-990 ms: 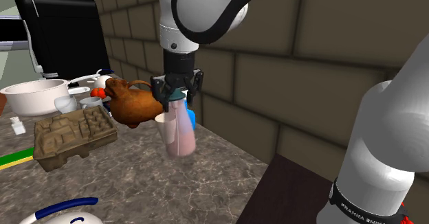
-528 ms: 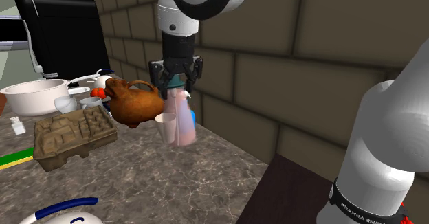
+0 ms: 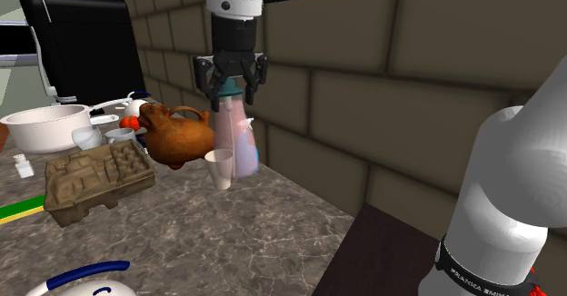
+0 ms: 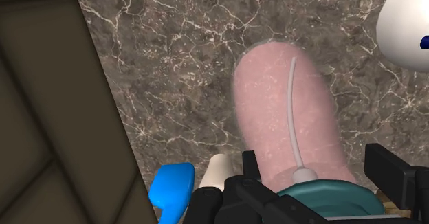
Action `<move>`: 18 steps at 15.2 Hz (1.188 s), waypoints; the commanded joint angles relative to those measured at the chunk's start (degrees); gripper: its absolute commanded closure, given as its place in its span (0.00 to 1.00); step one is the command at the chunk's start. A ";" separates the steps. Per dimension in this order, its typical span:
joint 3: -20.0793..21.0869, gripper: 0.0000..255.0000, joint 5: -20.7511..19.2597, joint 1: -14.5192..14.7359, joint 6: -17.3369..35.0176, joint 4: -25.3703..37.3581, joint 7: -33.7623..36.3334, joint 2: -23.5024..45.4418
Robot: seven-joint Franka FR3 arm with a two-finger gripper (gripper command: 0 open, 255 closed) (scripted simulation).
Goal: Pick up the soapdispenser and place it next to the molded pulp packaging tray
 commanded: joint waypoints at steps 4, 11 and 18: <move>-0.40 1.00 0.03 -0.10 -4.05 3.79 -0.54 -0.30; 0.79 1.00 -1.74 -1.09 -4.23 10.48 0.78 6.45; 3.23 1.00 -7.87 -2.00 -1.18 22.81 5.27 23.01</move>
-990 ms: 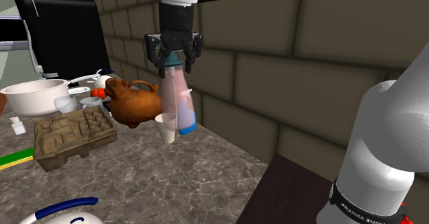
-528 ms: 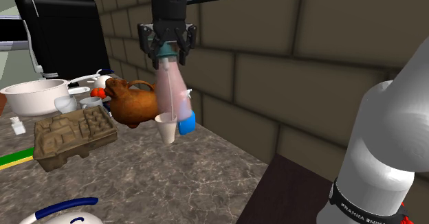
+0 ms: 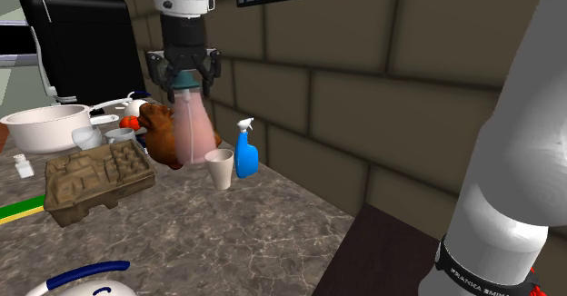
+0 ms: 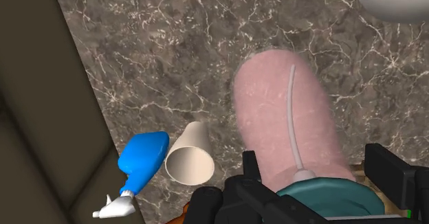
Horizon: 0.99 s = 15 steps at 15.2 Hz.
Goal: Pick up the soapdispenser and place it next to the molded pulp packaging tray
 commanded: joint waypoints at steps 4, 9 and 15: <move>0.79 1.00 -5.15 0.95 0.19 10.91 3.39 12.25; 0.17 1.00 -9.67 3.50 -1.95 24.73 5.24 24.97; -1.72 1.00 -13.36 8.53 -8.25 48.38 4.72 42.65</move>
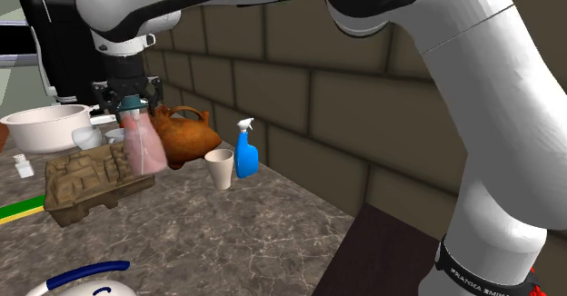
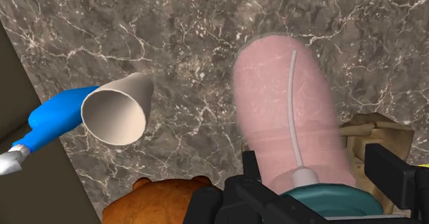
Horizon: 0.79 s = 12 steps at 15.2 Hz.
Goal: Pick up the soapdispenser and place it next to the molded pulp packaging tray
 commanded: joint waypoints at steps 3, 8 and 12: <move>-1.87 1.00 -1.81 5.57 -8.97 26.56 -2.31 16.99; -1.89 1.00 -1.95 4.59 -4.29 20.40 -1.17 15.74; -1.95 1.00 -2.21 4.08 -1.17 16.95 -0.42 15.56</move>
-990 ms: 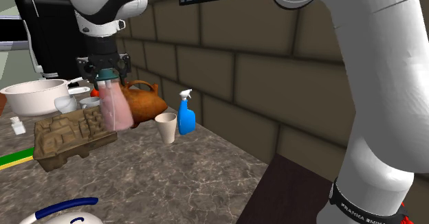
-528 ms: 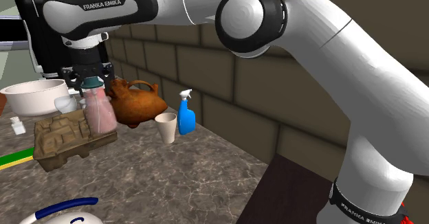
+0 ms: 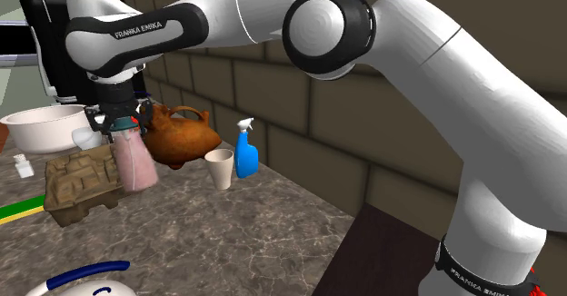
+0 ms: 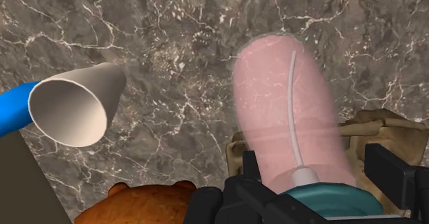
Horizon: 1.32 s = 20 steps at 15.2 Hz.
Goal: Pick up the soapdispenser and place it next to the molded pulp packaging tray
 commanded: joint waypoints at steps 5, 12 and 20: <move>-0.21 1.00 -0.50 -0.43 4.29 -4.00 1.11 0.41; -0.61 1.00 -1.14 -0.70 8.54 -7.06 2.15 1.74; -1.22 1.00 -1.93 -0.71 12.76 -8.96 3.18 4.15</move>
